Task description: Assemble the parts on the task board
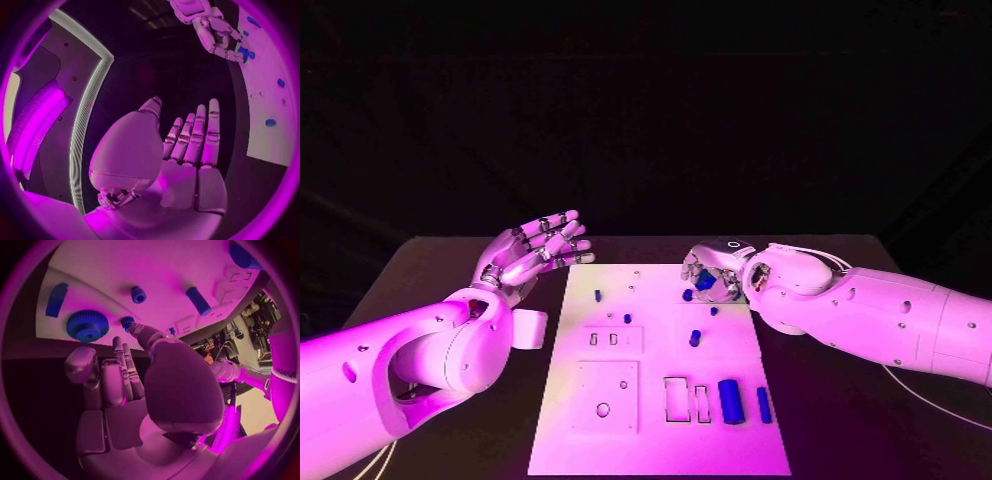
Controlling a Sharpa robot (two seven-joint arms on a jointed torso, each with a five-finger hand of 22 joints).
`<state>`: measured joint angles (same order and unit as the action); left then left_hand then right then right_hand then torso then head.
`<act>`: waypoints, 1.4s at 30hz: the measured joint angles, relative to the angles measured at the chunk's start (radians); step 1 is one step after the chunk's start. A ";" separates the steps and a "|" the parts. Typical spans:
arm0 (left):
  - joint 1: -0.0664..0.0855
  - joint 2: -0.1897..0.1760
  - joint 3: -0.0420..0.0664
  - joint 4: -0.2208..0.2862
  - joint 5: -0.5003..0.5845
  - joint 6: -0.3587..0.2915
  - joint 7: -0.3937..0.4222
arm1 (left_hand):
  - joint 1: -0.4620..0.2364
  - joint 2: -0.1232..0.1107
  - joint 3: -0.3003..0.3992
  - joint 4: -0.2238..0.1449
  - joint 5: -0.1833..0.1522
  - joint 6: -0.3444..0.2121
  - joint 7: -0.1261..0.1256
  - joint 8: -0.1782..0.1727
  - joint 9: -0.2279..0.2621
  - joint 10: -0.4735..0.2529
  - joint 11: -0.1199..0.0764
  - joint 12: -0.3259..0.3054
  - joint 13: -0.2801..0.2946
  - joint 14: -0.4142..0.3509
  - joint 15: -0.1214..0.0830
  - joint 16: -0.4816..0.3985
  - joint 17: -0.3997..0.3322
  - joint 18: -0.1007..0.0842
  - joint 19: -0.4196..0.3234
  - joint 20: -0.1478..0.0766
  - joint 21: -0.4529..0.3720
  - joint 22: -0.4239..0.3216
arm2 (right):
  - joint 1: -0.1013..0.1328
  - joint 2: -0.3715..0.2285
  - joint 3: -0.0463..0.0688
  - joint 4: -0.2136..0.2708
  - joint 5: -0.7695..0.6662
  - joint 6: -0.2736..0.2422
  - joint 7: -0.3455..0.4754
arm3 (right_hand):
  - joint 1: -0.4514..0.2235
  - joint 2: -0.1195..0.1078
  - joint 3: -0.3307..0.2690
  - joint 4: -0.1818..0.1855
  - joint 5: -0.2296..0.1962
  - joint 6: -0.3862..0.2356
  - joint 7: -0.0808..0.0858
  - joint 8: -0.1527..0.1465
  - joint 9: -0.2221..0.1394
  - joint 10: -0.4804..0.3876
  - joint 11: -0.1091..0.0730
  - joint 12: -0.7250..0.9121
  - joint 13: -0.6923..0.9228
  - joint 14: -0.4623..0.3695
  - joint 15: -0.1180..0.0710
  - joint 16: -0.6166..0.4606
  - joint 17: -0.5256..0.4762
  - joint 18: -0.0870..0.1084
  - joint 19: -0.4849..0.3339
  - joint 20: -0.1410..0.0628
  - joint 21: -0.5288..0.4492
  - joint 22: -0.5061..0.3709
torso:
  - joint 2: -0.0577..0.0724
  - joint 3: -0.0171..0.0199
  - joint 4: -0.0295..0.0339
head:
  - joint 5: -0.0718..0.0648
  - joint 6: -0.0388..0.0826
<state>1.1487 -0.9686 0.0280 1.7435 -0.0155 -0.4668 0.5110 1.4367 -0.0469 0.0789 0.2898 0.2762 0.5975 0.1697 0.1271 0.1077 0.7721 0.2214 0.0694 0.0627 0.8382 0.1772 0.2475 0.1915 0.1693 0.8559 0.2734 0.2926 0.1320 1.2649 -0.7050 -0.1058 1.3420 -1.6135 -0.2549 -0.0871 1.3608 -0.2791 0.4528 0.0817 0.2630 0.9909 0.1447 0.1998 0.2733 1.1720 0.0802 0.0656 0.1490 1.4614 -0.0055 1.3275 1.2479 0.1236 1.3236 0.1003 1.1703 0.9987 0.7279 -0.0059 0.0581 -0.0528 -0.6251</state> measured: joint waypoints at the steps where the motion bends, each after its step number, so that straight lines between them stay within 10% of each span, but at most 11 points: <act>1: 0.000 0.000 0.000 0.000 0.001 0.000 0.000 | 0.000 0.000 0.000 0.000 0.000 0.000 0.000 0.000 0.000 0.000 0.000 0.000 0.000 0.000 0.000 0.000 0.000 0.000 0.000 0.000 0.000 0.000 | -0.001 0.001 0.000 -0.001 0.000 0.002 0.000 | 0.000 0.000 0.002 0.002 0.000 0.003 -0.003 0.000 0.001 0.000 0.000 0.000 0.000 0.000 0.000 0.008 0.006 0.000 0.000 0.000 0.004 0.007 | 0.000 0.0000 0.0000 | 0.001 0.000; 28: 0.008 0.001 0.001 -0.001 0.008 0.010 -0.003 | 0.000 0.000 0.000 0.000 0.000 0.000 0.000 0.000 0.000 0.000 0.000 0.000 0.000 0.000 0.000 0.000 0.001 0.000 0.000 0.000 0.000 0.000 | -0.017 0.034 0.000 -0.032 0.002 0.031 -0.002 | 0.011 0.011 0.055 0.030 0.000 0.054 -0.007 0.028 0.030 0.045 -0.004 0.000 0.005 0.003 0.004 0.058 0.050 -0.010 0.014 0.000 0.058 0.085 | 0.007 0.0012 -0.0023 | 0.008 -0.007; 42: 0.009 0.003 0.001 -0.006 0.009 0.014 -0.008 | 0.000 0.000 0.000 0.000 0.000 0.000 0.000 0.000 0.000 -0.004 0.004 0.000 0.000 0.000 0.000 0.000 0.002 0.000 0.000 0.000 0.005 0.001 | -0.024 0.041 -0.003 -0.032 0.005 -0.049 -0.008 | 0.038 0.039 0.106 0.010 -0.037 0.088 -0.022 0.067 0.079 0.102 -0.023 0.003 0.017 0.005 -0.009 0.075 0.060 -0.024 0.023 -0.009 0.090 0.127 | 0.007 0.0006 -0.0027 | 0.009 -0.005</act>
<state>1.1573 -0.9659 0.0289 1.7379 -0.0069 -0.4530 0.5030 1.4367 -0.0469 0.0789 0.2898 0.2762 0.5974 0.1697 0.1269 0.1074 0.7683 0.2253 0.0694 0.0624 0.8381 0.1772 0.2475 0.1940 0.1693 0.8558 0.2733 0.2972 0.1326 1.2404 -0.6637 -0.1092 1.3096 -1.6082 -0.3042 -0.0952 1.3992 -0.2403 0.5590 0.0914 0.2264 1.0786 0.1230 0.2670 0.3528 1.2739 0.0572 0.0684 0.1657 1.4666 -0.0149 1.4025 1.3082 0.0997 1.3467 0.0914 1.2601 1.1253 0.7347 -0.0054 0.0554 -0.0440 -0.6296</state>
